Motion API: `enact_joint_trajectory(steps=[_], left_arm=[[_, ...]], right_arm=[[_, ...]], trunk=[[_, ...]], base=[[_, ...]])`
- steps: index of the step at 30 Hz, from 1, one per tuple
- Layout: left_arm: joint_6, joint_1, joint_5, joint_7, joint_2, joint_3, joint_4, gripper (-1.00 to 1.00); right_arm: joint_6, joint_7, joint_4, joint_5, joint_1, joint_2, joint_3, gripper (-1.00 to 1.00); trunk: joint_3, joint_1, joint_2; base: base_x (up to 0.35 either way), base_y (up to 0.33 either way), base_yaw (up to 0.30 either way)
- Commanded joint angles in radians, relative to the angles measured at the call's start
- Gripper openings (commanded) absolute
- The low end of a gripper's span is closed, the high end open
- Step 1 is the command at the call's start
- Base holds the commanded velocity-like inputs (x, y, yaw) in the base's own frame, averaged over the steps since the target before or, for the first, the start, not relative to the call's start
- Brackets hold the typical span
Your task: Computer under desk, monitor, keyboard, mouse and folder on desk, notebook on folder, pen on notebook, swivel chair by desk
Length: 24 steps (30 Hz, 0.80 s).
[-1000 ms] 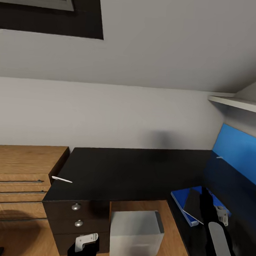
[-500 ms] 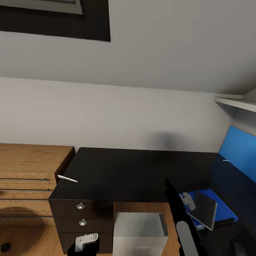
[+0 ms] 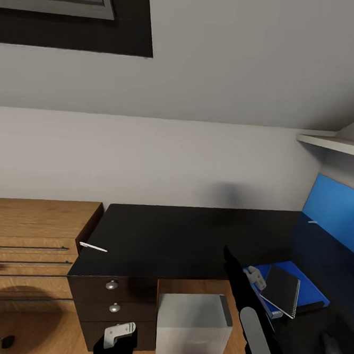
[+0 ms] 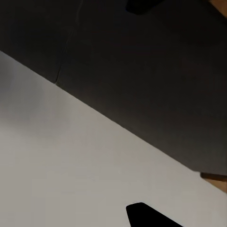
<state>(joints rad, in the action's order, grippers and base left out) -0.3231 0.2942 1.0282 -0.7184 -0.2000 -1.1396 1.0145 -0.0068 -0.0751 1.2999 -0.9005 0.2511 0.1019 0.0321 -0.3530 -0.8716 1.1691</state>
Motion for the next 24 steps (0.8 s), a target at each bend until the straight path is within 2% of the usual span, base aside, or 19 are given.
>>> enact_joint_trajectory(steps=[1, 8, 19, 24], left_arm=[[-0.006, 0.002, 0.007, -0.004, -0.001, -0.005, 0.001, 1.0], [-0.007, 0.002, 0.006, -0.004, -0.001, -0.005, 0.001, 1.0], [-0.007, 0.002, 0.007, -0.004, -0.001, -0.005, 0.001, 1.0], [-0.006, 0.002, 0.008, -0.004, -0.001, -0.005, 0.0, 1.0]], right_arm=[[-0.001, -0.002, 0.001, -0.01, 0.001, 0.001, 0.0, 1.0], [-0.055, 0.008, -0.004, -0.008, 0.0, 0.003, 0.0, 1.0], [-0.066, 0.003, -0.004, -0.008, 0.0, 0.002, 0.0, 1.0], [-0.067, 0.004, -0.004, -0.007, 0.0, 0.003, 0.0, 1.0]], trunk=[[-0.001, 0.0, 0.001], [0.004, 0.0, 0.001], [0.015, 0.0, 0.001], [0.02, 0.0, 0.001]], base=[[0.0, 0.009, 0.0], [0.0, 0.254, 0.129], [0.0, 0.299, 0.189], [0.0, 0.143, 0.193]])
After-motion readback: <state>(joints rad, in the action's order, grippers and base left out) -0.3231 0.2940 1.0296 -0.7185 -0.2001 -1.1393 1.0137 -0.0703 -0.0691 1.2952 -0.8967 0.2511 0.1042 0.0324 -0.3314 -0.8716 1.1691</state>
